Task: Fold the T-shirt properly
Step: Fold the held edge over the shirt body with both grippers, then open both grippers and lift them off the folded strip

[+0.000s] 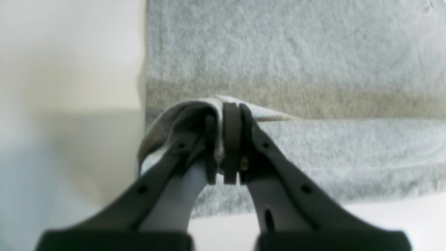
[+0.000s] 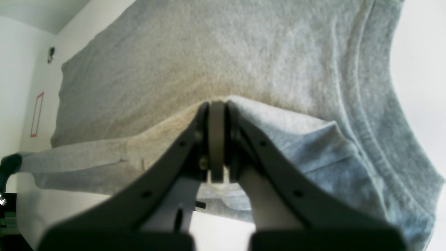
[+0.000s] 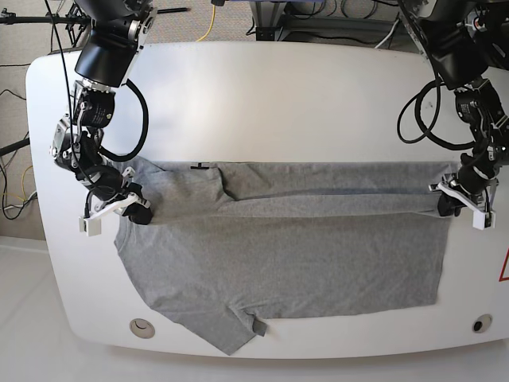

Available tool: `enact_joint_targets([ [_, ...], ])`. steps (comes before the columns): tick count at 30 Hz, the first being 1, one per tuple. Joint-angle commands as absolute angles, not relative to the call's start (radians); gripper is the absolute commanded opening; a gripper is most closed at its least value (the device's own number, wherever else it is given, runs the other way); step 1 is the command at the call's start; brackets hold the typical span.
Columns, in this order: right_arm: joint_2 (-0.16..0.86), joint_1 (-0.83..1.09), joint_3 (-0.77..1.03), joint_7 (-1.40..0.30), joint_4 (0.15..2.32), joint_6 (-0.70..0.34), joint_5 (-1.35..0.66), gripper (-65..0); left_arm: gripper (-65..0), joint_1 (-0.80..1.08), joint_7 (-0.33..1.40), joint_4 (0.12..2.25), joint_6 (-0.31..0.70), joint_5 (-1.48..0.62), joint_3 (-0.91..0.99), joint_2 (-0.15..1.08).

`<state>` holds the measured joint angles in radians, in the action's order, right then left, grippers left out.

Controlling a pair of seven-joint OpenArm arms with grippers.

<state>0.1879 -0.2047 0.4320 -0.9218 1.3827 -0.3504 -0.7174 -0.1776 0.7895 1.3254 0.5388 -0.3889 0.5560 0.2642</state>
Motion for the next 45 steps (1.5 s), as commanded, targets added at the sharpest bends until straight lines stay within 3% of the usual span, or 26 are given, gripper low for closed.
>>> enact_joint_targets([
  [1,0.2,-0.226,0.433,-0.902,1.407,-0.367,-0.708,-65.0,-65.0,-0.207,0.764,1.342,0.536,-0.409,0.56,0.286],
  [3,0.198,-0.219,0.434,-0.9,1.418,-0.375,-0.674,-64.6,-63.4,-0.214,0.774,1.34,0.532,-0.416,0.561,0.287],
  [6,0.194,-0.221,0.438,-0.9,1.424,-0.387,-0.636,-58.7,-53.7,-0.213,0.779,1.342,0.529,-0.417,0.56,0.286],
  [10,0.188,-0.219,0.434,-0.895,1.43,-0.389,-0.608,-44.3,-37.8,-0.211,0.778,1.338,0.531,-0.419,0.56,0.288],
  [12,0.184,-0.217,0.417,-0.872,1.428,-0.39,-0.587,-30.5,-26.7,-0.209,0.767,1.328,0.527,-0.414,0.547,0.297],
  [16,0.183,-0.213,0.413,-0.853,1.439,-0.387,-0.567,-23.9,-22.2,-0.213,0.758,1.321,0.529,-0.419,0.543,0.303],
  [22,0.207,-0.193,0.401,-0.762,1.466,-0.39,-0.514,-24.0,-17.3,-0.211,0.717,1.308,0.524,-0.396,0.533,0.325],
  [30,0.229,-0.144,0.379,-0.716,1.513,-0.391,-0.46,-24.2,-15.4,-0.165,0.651,1.322,0.524,-0.34,0.478,0.368],
  [40,0.228,-0.023,0.389,-0.733,1.591,-0.384,-0.355,-23.7,-10.5,0.094,0.438,1.524,0.556,-0.186,0.404,0.415],
  [45,0.22,0.021,0.424,-0.739,1.612,-0.442,-0.286,-22.9,-10.3,0.167,0.401,1.539,0.578,-0.202,0.454,0.395],
])
